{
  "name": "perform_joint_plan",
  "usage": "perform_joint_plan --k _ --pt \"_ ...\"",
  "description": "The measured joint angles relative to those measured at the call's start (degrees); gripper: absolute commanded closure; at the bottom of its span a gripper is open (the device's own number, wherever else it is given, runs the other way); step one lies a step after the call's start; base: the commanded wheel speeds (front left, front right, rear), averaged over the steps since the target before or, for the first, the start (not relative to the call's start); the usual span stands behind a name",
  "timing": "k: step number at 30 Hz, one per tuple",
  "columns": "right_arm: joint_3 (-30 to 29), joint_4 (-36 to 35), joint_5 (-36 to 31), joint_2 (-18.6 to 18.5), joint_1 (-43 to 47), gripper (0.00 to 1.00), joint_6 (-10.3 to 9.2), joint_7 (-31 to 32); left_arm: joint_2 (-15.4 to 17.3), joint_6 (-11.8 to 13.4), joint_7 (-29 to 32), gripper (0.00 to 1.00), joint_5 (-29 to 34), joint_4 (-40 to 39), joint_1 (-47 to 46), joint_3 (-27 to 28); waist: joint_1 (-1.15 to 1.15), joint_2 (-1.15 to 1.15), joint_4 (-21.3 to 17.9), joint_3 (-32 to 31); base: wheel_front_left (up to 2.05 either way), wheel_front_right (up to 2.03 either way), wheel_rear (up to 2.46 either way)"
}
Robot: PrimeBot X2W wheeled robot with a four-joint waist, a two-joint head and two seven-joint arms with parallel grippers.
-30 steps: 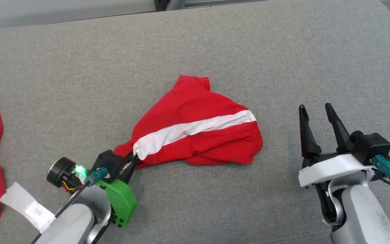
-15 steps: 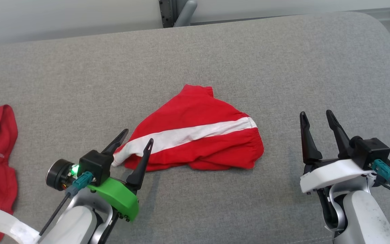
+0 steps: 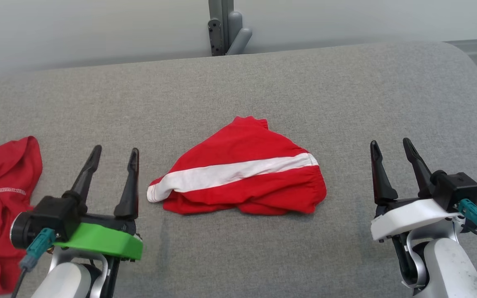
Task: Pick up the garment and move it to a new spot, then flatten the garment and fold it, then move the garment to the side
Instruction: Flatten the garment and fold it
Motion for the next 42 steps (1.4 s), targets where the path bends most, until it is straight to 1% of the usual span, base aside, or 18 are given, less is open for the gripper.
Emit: perform_joint_plan --k 4,8,16,28,36,39,42 --pt "-0.1 -0.6 -0.3 0.0 0.7 0.00 0.00 0.6 -0.7 1.5 -1.9 0.00 -0.7 -1.4 1.5 3.2 0.00 0.00 0.2 -1.1 0.00 0.00 0.00" --pt "-0.1 -1.3 -0.6 0.0 1.4 0.00 0.00 1.1 -0.9 1.6 -2.7 0.00 -0.8 -1.2 2.8 5.5 0.00 0.00 0.4 -1.8 0.00 0.00 0.00" --pt "-0.1 -2.4 -1.0 -0.1 2.7 0.00 0.00 1.9 -1.3 1.3 -3.0 0.00 0.6 0.6 5.7 7.0 0.00 0.00 0.3 -2.4 0.00 0.00 0.00" --pt "-0.4 -2.7 -1.0 -0.1 3.4 0.00 0.00 2.4 -3.4 -1.1 -3.2 0.00 2.9 2.9 6.8 9.4 0.00 0.00 0.7 -2.4 0.00 0.00 0.00" --pt "-0.4 -2.5 -0.9 -0.1 3.3 0.00 0.00 2.4 -4.3 -2.0 -3.2 0.00 3.6 3.8 6.7 10.3 0.00 0.00 0.8 -2.3 0.00 0.00 0.00" --pt "-0.4 -2.6 -0.9 -0.1 3.0 0.00 0.00 2.4 -4.9 -3.0 -3.1 0.00 3.5 4.4 5.7 10.0 0.00 0.00 0.9 -1.7 0.00 0.00 0.00" --pt "0.1 -2.7 -0.9 -0.1 2.6 0.00 0.00 2.5 -5.4 -4.4 -1.0 0.00 2.8 7.0 3.7 8.6 0.00 0.00 0.8 -0.8 0.00 0.00 0.00"
